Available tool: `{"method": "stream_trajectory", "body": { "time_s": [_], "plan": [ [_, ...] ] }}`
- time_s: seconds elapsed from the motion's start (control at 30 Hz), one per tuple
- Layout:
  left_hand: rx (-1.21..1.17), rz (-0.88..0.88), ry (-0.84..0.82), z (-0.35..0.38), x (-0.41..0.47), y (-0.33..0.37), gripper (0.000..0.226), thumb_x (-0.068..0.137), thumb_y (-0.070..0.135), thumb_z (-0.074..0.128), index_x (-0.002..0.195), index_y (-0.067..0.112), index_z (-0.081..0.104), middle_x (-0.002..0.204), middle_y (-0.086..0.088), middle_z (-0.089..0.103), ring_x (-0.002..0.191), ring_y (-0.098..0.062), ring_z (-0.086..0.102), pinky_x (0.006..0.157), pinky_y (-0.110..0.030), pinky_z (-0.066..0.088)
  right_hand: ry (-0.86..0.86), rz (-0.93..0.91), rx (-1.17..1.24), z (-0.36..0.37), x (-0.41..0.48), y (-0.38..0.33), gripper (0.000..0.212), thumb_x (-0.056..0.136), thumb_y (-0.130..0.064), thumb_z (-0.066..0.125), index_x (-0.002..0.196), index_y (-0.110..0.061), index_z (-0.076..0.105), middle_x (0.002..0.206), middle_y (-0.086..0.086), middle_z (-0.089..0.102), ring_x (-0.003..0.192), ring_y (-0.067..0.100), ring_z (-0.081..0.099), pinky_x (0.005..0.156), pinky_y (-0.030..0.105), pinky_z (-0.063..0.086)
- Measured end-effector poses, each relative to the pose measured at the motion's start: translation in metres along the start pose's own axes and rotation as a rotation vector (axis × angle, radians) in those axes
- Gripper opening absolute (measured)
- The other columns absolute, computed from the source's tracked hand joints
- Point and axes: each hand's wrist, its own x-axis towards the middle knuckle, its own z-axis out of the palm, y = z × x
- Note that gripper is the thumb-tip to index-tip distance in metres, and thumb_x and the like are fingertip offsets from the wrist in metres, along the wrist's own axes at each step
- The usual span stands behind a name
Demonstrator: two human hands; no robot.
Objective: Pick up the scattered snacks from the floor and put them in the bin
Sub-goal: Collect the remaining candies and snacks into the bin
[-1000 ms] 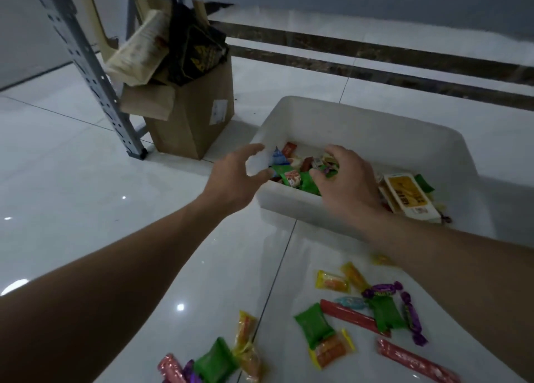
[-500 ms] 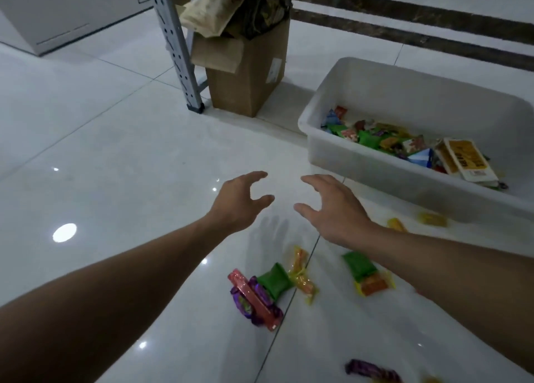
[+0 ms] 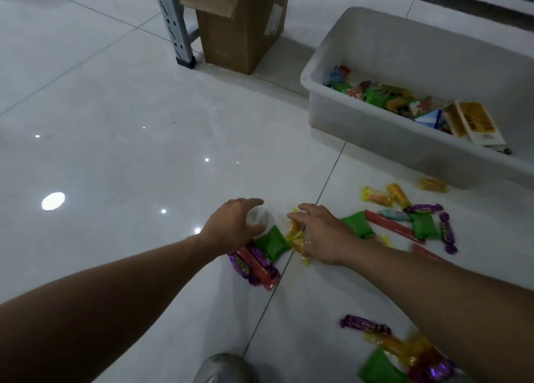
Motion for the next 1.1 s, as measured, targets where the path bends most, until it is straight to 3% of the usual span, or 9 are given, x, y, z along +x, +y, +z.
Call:
{"method": "stream_trajectory", "body": {
  "time_s": [0.17, 0.33, 0.57, 0.77, 0.9, 1.0, 1.1],
  "plan": [
    [0.008, 0.023, -0.050, 0.010, 0.002, -0.001, 0.066, 0.081, 0.048, 0.068, 0.139, 0.028, 0.043, 0.134, 0.000, 0.053, 0.119, -0.017, 0.047, 0.096, -0.031, 0.041, -0.031, 0.006, 0.045, 0.011, 0.009, 0.004, 0.079, 0.079, -0.020, 0.077, 0.146, -0.022, 0.037, 0.153, 0.002, 0.023, 0.140, 0.020, 0.025, 0.114, 0.033, 0.028],
    [0.070, 0.067, -0.083, 0.018, 0.006, 0.004, 0.076, 0.070, 0.051, 0.077, 0.136, 0.030, 0.045, 0.122, 0.003, 0.053, 0.112, -0.015, 0.044, 0.091, -0.032, 0.044, -0.027, 0.028, 0.074, 0.014, 0.017, 0.003, 0.079, 0.074, -0.018, 0.080, 0.143, -0.022, 0.041, 0.132, 0.001, 0.031, 0.119, 0.022, 0.045, 0.103, 0.034, 0.041],
    [0.070, 0.080, -0.150, 0.020, 0.016, 0.009, 0.071, 0.073, 0.036, 0.079, 0.135, 0.028, 0.045, 0.116, 0.001, 0.053, 0.104, -0.017, 0.050, 0.084, -0.036, 0.052, 0.071, 0.102, 0.127, 0.007, 0.020, 0.003, 0.061, 0.070, -0.021, 0.084, 0.123, -0.025, 0.053, 0.115, 0.000, 0.034, 0.100, 0.021, 0.053, 0.089, 0.030, 0.047],
    [-0.021, 0.085, -0.146, 0.024, 0.016, 0.007, 0.062, 0.078, 0.031, 0.077, 0.132, 0.026, 0.048, 0.108, -0.001, 0.059, 0.092, -0.014, 0.055, 0.082, -0.032, 0.053, 0.107, 0.158, 0.245, 0.008, 0.017, 0.004, 0.046, 0.070, -0.014, 0.082, 0.107, -0.022, 0.055, 0.110, 0.001, 0.037, 0.091, 0.020, 0.051, 0.076, 0.029, 0.049],
    [-0.096, 0.049, -0.123, 0.022, 0.016, 0.008, 0.052, 0.080, 0.025, 0.075, 0.126, 0.024, 0.052, 0.102, -0.001, 0.057, 0.090, -0.016, 0.054, 0.075, -0.025, 0.049, 0.164, 0.178, 0.346, 0.012, 0.017, 0.006, 0.045, 0.066, -0.009, 0.084, 0.103, -0.018, 0.059, 0.106, 0.004, 0.055, 0.088, 0.019, 0.056, 0.074, 0.028, 0.051],
    [-0.312, -0.086, -0.055, 0.021, 0.019, 0.008, 0.043, 0.075, 0.014, 0.080, 0.112, 0.018, 0.059, 0.085, 0.001, 0.059, 0.075, -0.013, 0.055, 0.058, -0.017, 0.046, 0.284, 0.218, 0.395, 0.014, 0.020, 0.005, 0.042, 0.067, -0.008, 0.083, 0.102, -0.018, 0.063, 0.106, 0.005, 0.060, 0.090, 0.020, 0.058, 0.078, 0.031, 0.053],
    [-0.459, -0.174, 0.004, 0.019, 0.023, 0.009, 0.039, 0.072, 0.013, 0.082, 0.105, 0.017, 0.062, 0.090, -0.002, 0.061, 0.080, -0.018, 0.058, 0.060, -0.022, 0.048, 0.401, 0.263, 0.469, 0.009, 0.025, 0.004, 0.036, 0.073, -0.008, 0.080, 0.103, -0.020, 0.063, 0.110, 0.006, 0.059, 0.097, 0.023, 0.059, 0.084, 0.033, 0.053]
  ]
}}
